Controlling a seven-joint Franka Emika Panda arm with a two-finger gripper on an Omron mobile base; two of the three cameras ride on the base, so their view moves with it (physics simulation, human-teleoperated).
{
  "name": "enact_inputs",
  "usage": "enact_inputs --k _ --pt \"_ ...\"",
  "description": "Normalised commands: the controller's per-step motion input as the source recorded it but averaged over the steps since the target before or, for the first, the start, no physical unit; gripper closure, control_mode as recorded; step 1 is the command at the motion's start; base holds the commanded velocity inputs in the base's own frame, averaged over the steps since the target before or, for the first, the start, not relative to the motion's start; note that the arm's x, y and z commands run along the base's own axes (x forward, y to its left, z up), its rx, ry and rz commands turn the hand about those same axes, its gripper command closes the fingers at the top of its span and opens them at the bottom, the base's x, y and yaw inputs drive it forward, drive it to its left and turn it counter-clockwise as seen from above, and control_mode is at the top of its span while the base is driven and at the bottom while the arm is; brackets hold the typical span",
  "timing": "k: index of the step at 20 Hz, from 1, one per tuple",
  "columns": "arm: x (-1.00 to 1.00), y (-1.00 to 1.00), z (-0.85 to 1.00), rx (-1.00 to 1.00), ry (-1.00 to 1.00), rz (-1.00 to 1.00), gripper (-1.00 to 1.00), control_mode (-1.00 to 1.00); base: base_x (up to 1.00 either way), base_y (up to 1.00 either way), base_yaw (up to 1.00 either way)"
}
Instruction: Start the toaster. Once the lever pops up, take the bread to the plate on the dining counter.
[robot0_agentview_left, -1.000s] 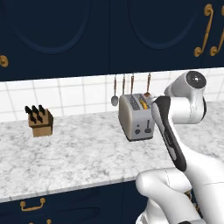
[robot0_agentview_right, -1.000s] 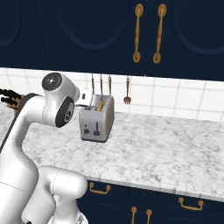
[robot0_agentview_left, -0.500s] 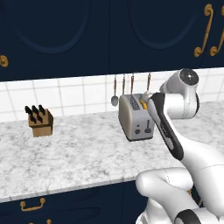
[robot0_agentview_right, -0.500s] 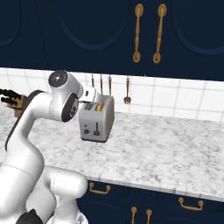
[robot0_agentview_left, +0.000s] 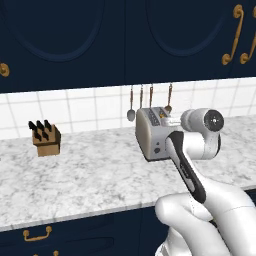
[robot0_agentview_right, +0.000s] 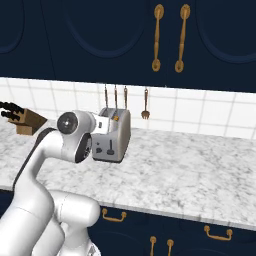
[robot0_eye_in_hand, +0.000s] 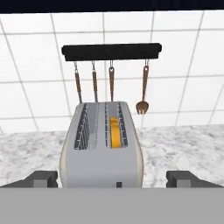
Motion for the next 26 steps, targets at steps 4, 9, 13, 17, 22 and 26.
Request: enact_inputs --k 4,9,13,17,22,26 --pt "0.53 0.0 0.17 0.0 0.18 -0.03 -1.0 -1.0 0.0 0.0 0.0" --pt "0.42 -0.04 -0.01 0.0 0.11 -0.03 -1.0 -1.0 0.0 0.0 0.0" --pt "0.29 -0.06 -0.02 0.0 0.03 -0.01 -1.0 -1.0 0.0 0.0 0.0" --pt "0.1 0.0 -0.08 0.0 0.0 0.0 -1.0 -1.0 0.0 0.0 0.0" --pt "0.0 0.0 -0.08 0.0 0.0 0.0 -1.0 -1.0 0.0 0.0 0.0" --pt "0.0 0.0 0.0 0.0 0.0 0.0 -1.0 -1.0 0.0 0.0 0.0"
